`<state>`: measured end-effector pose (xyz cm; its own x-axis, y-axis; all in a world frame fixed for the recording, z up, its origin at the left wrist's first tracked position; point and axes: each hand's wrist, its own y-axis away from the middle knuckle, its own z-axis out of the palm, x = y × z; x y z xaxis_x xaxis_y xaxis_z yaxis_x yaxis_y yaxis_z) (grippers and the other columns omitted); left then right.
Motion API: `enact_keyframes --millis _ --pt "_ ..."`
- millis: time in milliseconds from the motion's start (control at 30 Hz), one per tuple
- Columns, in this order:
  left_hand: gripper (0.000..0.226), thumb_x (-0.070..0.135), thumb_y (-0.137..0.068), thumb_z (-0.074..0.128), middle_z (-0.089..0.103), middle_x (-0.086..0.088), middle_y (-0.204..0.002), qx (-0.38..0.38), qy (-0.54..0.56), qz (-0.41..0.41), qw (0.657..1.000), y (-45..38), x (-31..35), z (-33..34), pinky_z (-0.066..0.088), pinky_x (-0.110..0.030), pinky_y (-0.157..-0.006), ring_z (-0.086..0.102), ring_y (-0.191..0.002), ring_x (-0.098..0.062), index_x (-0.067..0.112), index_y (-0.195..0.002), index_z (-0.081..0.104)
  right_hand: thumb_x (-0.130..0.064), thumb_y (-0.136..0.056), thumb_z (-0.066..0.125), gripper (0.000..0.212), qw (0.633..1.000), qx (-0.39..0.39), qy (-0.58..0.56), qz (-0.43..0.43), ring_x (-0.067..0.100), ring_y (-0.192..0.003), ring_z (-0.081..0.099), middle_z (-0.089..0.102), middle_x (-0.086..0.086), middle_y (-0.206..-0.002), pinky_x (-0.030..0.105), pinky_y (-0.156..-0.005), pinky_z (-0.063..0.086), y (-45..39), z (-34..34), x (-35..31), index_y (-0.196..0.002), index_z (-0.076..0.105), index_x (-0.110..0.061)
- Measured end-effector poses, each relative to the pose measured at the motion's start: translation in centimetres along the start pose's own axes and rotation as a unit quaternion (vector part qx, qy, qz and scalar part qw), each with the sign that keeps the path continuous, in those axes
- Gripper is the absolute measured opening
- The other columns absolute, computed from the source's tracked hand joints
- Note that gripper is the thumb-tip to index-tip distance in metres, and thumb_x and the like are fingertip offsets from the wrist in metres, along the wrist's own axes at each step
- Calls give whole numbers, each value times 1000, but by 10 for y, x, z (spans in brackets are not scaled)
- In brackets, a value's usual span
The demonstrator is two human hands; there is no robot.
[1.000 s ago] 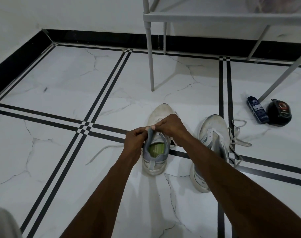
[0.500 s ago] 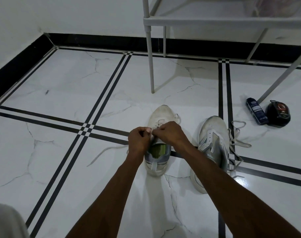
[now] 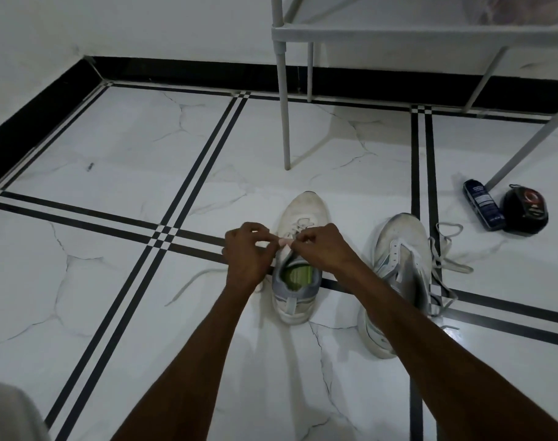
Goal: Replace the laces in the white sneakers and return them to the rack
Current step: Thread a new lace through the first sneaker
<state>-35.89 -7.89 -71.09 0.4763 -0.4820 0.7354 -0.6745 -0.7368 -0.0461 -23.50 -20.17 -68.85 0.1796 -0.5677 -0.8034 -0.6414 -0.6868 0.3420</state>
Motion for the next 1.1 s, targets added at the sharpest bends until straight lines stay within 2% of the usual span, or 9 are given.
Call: enact_keyframes --millis 67,200,267,333,400,600,767,900,1100 --pt "18 45 -82 76 70 3 -101 101 33 -95 990 -4 -5 -8 47 -41 -90 63 -107 -26 27 -83 76 -39 -85 72 32 1000 9 -1 3 20 -119 58 65 11 -125 34 -105 48 -2 1 4 -104 78 -14" --pt "26 26 -89 64 65 -15 -118 282 -107 -352 886 -11 -27 -55 42 -54 -96 54 -119 -40 12 -109 73 -36 -83 73 27 1000 23 9 13 23 -118 60 65 14 -121 34 -105 48 -3 1 9 -98 78 -14" --pt "39 27 -87 71 62 -13 -129 256 -89 -212 939 -5 -21 -52 37 -53 -104 50 -126 -37 15 -123 66 -36 -83 73 27 1000 19 13 14 20 -110 64 62 13 -124 30 -102 49 -3 1 7 -97 78 -14" --pt "44 46 -82 71 64 -5 -126 131 -38 -21 990 -3 -5 -31 37 -48 -107 52 -124 -27 23 -120 68 -36 -84 73 29 1000 16 11 16 19 -108 64 59 11 -128 27 -99 50 -2 0 4 -100 77 -12" --pt "39 63 -78 63 64 6 -124 -15 -66 34 997 -1 8 -9 38 -47 -105 51 -123 -23 36 -104 73 -40 -84 75 35 1000 21 7 19 21 -113 62 55 9 -132 29 -101 50 -2 -1 4 -102 77 -11" --pt "9 27 -91 65 60 -7 -121 177 -105 -221 953 0 5 -33 36 -52 -95 45 -120 -36 24 -84 68 -34 -83 73 29 999 34 15 14 18 -113 63 53 12 -133 32 -107 47 -1 2 8 -103 77 -13" --pt "31 50 -87 68 59 7 -127 31 -61 28 997 4 9 -8 35 -47 -104 45 -126 -25 35 -114 66 -36 -82 73 27 1000 23 17 10 19 -109 64 52 9 -132 27 -97 51 1 2 3 -97 77 -14" --pt "4 31 -90 69 63 9 -111 11 -90 24 996 8 19 7 37 -50 -97 45 -117 -24 28 -89 72 -36 -85 72 30 999 20 32 15 23 -114 61 43 12 -134 29 -102 48 4 -1 1 -105 76 -13" --pt "13 23 -88 66 72 -1 -76 -4 3 -25 1000 10 25 2 55 -40 -77 69 -76 -19 12 -81 70 -50 -80 67 40 999 19 50 -6 26 -110 61 47 12 -130 31 -93 53 13 3 -5 -102 76 -18"
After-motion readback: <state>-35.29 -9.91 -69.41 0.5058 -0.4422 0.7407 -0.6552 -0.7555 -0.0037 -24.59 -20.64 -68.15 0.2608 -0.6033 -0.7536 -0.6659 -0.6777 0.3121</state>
